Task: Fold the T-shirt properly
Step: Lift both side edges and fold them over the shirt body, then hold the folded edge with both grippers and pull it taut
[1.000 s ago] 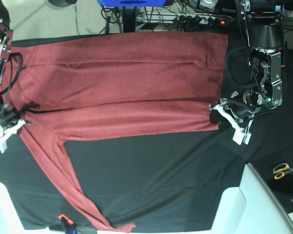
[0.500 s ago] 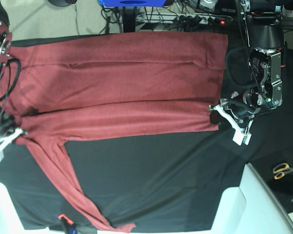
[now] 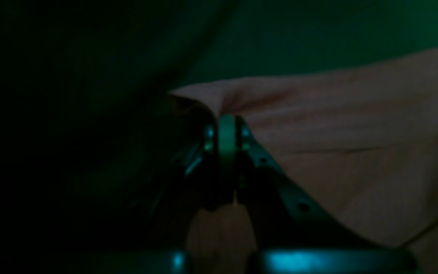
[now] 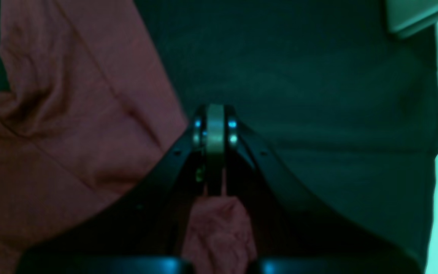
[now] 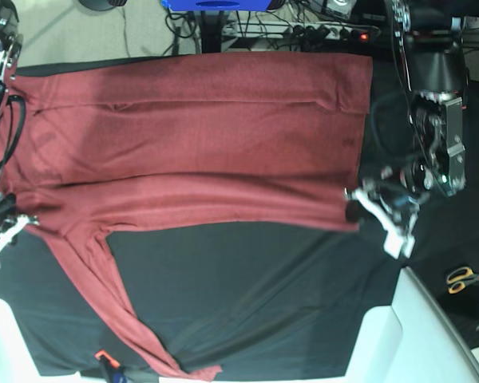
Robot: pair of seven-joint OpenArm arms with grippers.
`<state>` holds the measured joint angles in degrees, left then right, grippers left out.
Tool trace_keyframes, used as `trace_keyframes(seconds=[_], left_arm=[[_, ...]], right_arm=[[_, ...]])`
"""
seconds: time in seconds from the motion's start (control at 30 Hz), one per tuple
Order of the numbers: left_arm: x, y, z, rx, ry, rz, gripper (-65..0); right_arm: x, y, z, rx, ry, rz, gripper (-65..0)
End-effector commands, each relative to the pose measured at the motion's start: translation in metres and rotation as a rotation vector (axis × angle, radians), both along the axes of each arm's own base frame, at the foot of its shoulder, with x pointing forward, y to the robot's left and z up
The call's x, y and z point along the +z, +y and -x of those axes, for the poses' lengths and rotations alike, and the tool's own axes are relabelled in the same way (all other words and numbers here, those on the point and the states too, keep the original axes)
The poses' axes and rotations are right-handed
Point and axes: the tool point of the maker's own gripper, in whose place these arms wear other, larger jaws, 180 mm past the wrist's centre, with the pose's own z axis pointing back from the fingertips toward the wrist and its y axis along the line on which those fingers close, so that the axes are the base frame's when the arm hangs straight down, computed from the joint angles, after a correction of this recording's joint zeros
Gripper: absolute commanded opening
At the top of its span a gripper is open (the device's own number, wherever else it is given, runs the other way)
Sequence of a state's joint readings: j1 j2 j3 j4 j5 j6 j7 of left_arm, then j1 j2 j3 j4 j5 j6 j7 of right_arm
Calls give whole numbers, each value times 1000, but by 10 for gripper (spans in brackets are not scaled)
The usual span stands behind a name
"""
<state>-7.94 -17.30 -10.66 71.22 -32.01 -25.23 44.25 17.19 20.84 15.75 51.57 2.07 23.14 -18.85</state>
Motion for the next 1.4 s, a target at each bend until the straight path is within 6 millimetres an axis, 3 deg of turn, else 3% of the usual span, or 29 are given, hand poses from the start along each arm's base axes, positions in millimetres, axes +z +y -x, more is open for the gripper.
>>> trace_keyframes(seconds=[0.0,0.17,0.3,0.37,0.47,0.53,0.73,0.93,1.03,1.27,1.37], left_arm=[[23,3,-15,3,-73,2,-650],[35,-4,-17,-28,-82,-18,-650],[33,-3,-16,-29,-71,-21,-650],[31,-4,-13,-31,-64,-21,-650],[28,-10,-12,-33,-59,-8,-650],[27,-10,-12,-33,-59,-7,-650],[25,-12,-10,-34,-54,-4,-650],[20,-12,-5,-34,-41,-3,-650],[20,-12,-5,-34,-41,-3,-650],[20,-12,-5,-34,-41,-3,-650],[20,-12,-5,-34,-41,-3,-650]], right_arm=[[25,-11,-14,-3,-68,25,-650],[25,-10,-11,2,-68,33,-650],[19,-11,-7,-4,-52,25,-635],[10,-11,-6,-15,-28,7,-543],[-17,-11,-1,-48,58,-50,-300],[-27,-11,2,-59,82,-74,-246],[-30,-9,1,-56,55,-81,-264],[-47,-6,12,-56,108,-86,-266],[-54,12,10,24,126,-32,-266],[-58,23,8,58,133,-24,-269],[-58,24,8,59,132,-25,-330]])
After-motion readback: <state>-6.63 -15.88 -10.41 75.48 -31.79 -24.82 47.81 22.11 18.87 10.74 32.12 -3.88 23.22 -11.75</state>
